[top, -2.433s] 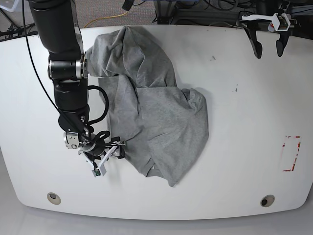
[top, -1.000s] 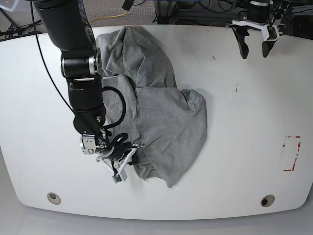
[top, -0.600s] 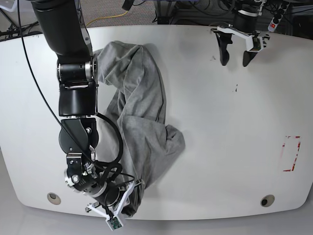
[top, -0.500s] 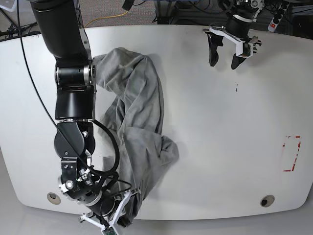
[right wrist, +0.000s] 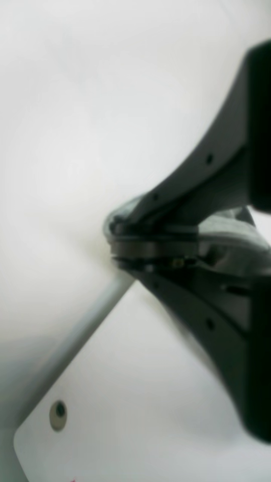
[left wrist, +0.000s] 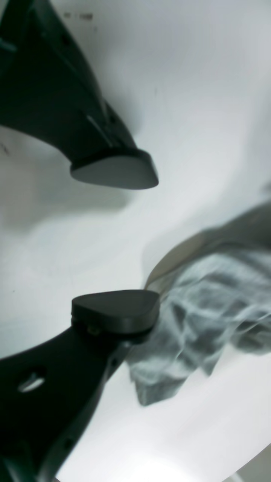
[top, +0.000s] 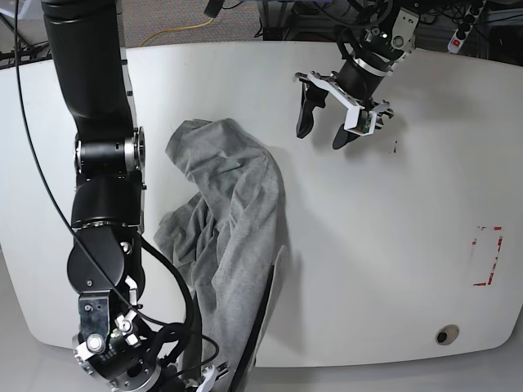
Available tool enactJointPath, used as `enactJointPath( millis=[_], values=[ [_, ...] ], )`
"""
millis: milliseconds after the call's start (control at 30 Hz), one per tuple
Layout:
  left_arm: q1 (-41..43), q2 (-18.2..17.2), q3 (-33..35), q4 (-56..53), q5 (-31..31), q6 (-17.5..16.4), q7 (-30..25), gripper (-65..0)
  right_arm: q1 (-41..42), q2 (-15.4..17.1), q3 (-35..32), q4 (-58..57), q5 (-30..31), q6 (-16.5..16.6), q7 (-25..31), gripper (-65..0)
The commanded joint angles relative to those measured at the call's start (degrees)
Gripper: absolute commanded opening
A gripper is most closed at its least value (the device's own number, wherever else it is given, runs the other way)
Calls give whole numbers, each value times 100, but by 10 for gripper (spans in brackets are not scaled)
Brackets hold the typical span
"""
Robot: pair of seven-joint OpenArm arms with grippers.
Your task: Fold the T-shirt properly
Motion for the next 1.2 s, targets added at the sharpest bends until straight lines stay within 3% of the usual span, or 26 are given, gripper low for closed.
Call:
enactJointPath(
  millis=[0, 200, 600, 933, 1167],
  values=[
    [-321, 19, 229, -269, 5, -24, -69, -261, 475, 28, 32, 138, 10, -50, 109, -650],
    [-1006, 72, 915, -1025, -47, -15, -69, -261, 484, 45, 32, 129, 10, -50, 109, -650],
    [-1850, 801, 1847, -2309, -100, -33, -69, -260, 466, 54, -162, 120, 2, -50, 109, -650],
    [-2387, 863, 1961, -3056, -1445, -33, -69, -260, 448, 160, -241, 120, 2, -50, 109, -650],
    [-2923, 669, 2541, -3408, -2219, -15, -69, -265, 440, 177, -223, 120, 2, -50, 21, -650]
  ],
)
